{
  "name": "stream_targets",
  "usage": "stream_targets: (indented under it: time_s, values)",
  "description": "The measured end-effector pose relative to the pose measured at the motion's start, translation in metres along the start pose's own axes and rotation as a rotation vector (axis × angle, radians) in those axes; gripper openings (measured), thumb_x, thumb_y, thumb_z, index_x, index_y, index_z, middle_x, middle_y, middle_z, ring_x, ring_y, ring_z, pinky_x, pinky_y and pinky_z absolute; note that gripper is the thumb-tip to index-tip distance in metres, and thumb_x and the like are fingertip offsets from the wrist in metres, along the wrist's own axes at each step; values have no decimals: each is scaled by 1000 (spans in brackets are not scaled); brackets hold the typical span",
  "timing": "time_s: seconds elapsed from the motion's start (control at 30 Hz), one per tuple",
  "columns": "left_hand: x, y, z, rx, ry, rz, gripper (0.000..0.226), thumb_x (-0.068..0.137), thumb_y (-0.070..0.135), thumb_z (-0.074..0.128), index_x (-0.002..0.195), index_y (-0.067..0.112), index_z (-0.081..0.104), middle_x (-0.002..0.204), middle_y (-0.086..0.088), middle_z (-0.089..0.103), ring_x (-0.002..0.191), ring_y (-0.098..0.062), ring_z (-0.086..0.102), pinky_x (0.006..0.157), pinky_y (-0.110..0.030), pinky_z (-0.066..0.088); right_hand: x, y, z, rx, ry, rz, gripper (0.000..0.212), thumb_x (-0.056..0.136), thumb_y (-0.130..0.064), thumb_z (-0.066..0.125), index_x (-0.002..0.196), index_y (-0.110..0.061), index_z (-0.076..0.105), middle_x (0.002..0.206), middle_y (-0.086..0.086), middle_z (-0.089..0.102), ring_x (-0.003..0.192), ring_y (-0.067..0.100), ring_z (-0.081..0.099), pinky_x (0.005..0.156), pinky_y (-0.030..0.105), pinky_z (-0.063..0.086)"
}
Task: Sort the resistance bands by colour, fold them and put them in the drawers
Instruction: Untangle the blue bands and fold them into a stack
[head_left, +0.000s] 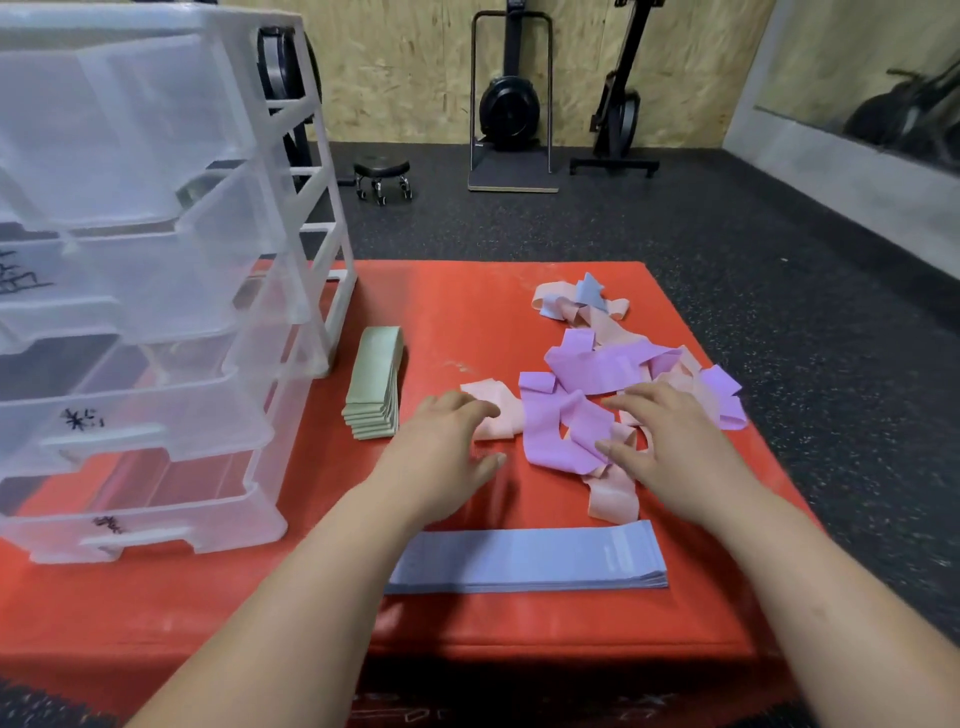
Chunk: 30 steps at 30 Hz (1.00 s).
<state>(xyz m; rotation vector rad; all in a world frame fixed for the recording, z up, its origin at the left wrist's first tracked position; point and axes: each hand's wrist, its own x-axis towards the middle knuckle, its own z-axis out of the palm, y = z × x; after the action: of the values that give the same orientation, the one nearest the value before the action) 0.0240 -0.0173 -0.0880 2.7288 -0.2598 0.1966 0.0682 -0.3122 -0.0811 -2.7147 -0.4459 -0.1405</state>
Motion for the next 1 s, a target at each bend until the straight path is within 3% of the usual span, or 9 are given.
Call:
stream_targets:
  time_s: [0.13,0.23,0.33,0.43,0.53,0.63,0.73,0.9,1.0]
  values:
    - [24,8,13,16,10,-28,65,92,46,71,151,27,51,157,-2,47,138,-30,42,116,-39,36,40,-17,13,-68,6,72,67,93,-61,61,153,-35,46,163,2,33,149,28,28,117,47,33]
    - [39,10,24,37,11,-24,69,91,48,69,154,29,46,163,-5,40,142,-30,37,120,-39,32,89,-19,15,-135,10,54,70,95,-64,54,157,-34,38,167,7,25,153,30,20,122,50,28]
    - [48,9,32,3,8,-26,68,91,45,68,153,27,46,163,-7,38,145,-31,35,122,-39,29,146,-11,17,-128,-26,117,69,95,-67,51,157,-48,28,162,9,29,149,36,22,119,55,31]
    - [52,9,37,-17,-4,-9,66,92,46,68,152,29,46,161,-4,38,147,-28,32,121,-38,31,192,2,25,-92,-82,214,62,95,-69,49,152,-53,30,165,14,24,149,40,20,118,57,29]
    - [54,6,38,-25,-23,-5,63,93,48,67,149,31,46,154,2,40,142,-25,34,118,-35,32,226,18,32,-100,-162,254,69,90,-79,42,152,-51,31,171,10,13,154,40,12,120,58,24]
    - [54,0,39,-34,-58,-28,61,93,51,67,147,31,47,150,3,43,137,-25,37,115,-39,36,246,29,38,-129,-188,228,87,76,-88,27,145,-37,41,162,8,32,144,42,32,115,58,34]
    - [54,-2,38,-44,-74,-48,56,92,51,68,141,30,51,146,2,44,134,-26,39,112,-41,39,239,27,42,-96,-136,196,72,89,-73,41,135,-18,51,146,13,49,130,42,47,105,55,44]
    - [50,7,32,-46,-78,-58,59,93,49,67,146,29,48,151,1,42,135,-28,39,113,-42,38,192,-1,27,3,-26,104,57,103,-40,56,151,-10,47,155,13,47,143,35,43,112,46,39]
    - [46,12,29,-52,-75,-63,62,93,48,67,149,29,47,155,-2,41,138,-31,39,115,-41,37,171,-18,-7,184,144,55,49,104,-27,58,150,-12,52,152,8,54,139,29,51,113,38,38]
